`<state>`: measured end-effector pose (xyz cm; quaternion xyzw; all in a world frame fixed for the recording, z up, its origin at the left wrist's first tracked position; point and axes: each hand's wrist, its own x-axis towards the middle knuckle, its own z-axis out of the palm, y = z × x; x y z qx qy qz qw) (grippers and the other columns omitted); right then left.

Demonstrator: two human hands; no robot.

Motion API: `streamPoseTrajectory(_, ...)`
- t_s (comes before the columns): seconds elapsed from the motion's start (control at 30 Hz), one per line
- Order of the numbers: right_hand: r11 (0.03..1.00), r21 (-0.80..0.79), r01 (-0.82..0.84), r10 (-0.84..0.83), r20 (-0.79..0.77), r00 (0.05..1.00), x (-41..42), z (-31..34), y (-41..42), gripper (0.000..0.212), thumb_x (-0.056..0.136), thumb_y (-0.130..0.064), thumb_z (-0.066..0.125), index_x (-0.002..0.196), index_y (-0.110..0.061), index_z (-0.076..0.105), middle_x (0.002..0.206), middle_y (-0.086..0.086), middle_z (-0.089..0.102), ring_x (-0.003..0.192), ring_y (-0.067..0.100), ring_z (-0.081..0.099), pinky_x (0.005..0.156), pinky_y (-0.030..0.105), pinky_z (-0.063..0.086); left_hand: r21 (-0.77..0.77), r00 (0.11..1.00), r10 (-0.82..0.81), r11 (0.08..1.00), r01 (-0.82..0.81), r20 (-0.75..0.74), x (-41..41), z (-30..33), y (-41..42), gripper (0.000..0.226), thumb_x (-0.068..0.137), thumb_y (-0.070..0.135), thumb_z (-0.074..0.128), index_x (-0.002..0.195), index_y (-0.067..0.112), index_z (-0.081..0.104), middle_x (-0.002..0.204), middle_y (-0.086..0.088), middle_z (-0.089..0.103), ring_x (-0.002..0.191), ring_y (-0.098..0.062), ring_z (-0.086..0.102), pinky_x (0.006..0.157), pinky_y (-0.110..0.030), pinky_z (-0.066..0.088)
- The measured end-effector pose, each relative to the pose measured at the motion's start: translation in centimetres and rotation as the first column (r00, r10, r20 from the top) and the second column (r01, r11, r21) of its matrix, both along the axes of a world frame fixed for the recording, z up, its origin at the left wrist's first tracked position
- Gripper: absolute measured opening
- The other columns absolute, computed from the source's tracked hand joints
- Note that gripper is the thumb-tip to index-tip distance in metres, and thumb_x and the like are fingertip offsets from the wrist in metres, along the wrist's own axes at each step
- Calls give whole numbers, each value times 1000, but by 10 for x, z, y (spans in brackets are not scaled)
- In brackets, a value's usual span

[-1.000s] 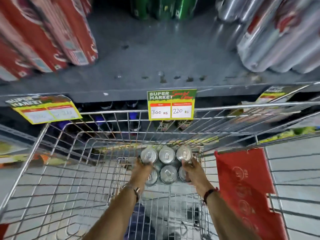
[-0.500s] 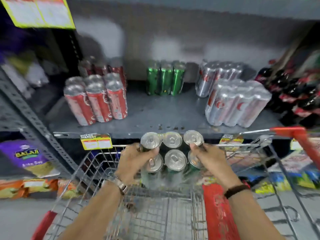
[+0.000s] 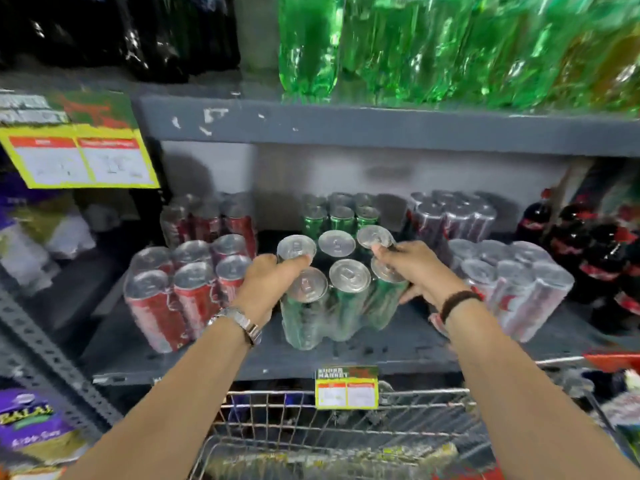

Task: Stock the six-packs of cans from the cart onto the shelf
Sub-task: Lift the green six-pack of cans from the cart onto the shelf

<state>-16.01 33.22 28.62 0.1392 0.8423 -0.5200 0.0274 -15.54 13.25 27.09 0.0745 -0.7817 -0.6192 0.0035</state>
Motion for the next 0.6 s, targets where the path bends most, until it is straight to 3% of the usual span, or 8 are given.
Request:
streamPoseTrajectory(0.07, 1000, -11, 8, -8, 10, 1000, -23, -10, 0, 41, 82, -41, 60, 106, -9, 62, 116, 12, 60, 92, 22, 52, 49, 40, 52, 63, 999, 12, 998, -15, 39, -23, -12, 3, 32, 73, 34, 66, 86, 5, 61, 91, -11, 63, 84, -25, 59, 67, -24, 44)
streamPoseTrajectory(0.13, 1000, 0, 11, -11, 25, 1000, -41, -22, 0, 43, 82, -43, 59, 108, -9, 62, 120, 12, 60, 100, 24, 52, 52, 42, 52, 98, 998, 16, 995, -22, 65, -40, -26, 6, 27, 72, 34, 67, 80, 9, 60, 93, -11, 62, 84, -25, 58, 68, -28, 43)
streamPoseTrajectory(0.2, 1000, 3, 30, -30, 36, 999, -52, -36, 2, 44, 83, -43, 57, 110, -9, 60, 123, 12, 58, 112, 28, 51, 59, 44, 53, 91, 997, 20, 995, -27, 75, -51, -41, 11, 31, 72, 35, 67, 86, 8, 63, 97, -12, 64, 89, -26, 59, 75, -31, 45)
streamPoseTrajectory(0.3, 999, -26, 38, -37, 16, 999, -58, -52, 9, 47, 84, -47, 52, 116, -14, 56, 123, 6, 57, 115, 23, 50, 66, 43, 55, 66, 999, 30, 997, -28, -27, -55, -61, 11, 36, 71, 40, 67, 98, 15, 65, 100, -6, 68, 97, -22, 61, 83, -32, 46)
streamPoseTrajectory(0.37, 993, -117, -5, 9, 30, 999, -53, -58, 20, 59, 81, -55, 50, 128, -19, 46, 124, -4, 53, 112, 13, 48, 66, 35, 56, 166, 997, 10, 986, 2, -73, -44, -76, 9, 52, 67, 54, 66, 107, 22, 61, 109, -1, 67, 103, -16, 60, 91, -32, 45)
streamPoseTrajectory(0.43, 968, -240, -70, 74, 7, 997, -43, -70, 34, 72, 75, -52, 59, 137, -25, 33, 129, -11, 47, 113, 6, 47, 66, 22, 56, 264, 995, 20, 965, 5, -94, -25, -94, 9, 82, 55, 66, 64, 123, 22, 47, 124, 3, 58, 114, -11, 53, 99, -28, 40)
streamPoseTrajectory(0.53, 934, -194, -299, 287, -88, 954, -29, -106, 40, 70, 67, -13, 77, 126, -22, 41, 132, -3, 48, 114, 6, 51, 84, 8, 48, 108, 991, -65, 991, 77, -116, -9, -124, 9, 86, 49, 57, 70, 121, 20, 42, 121, 3, 56, 112, -13, 52, 94, -20, 43)
streamPoseTrajectory(0.6, 965, -47, -260, 255, -94, 962, -26, -135, 31, 63, 65, -2, 78, 118, -18, 46, 127, 7, 54, 116, 17, 54, 94, 21, 46, -97, 988, -121, 989, 111, -93, -9, -138, 12, 80, 54, 38, 79, 120, 11, 44, 120, -9, 53, 112, -20, 50, 96, -28, 42)
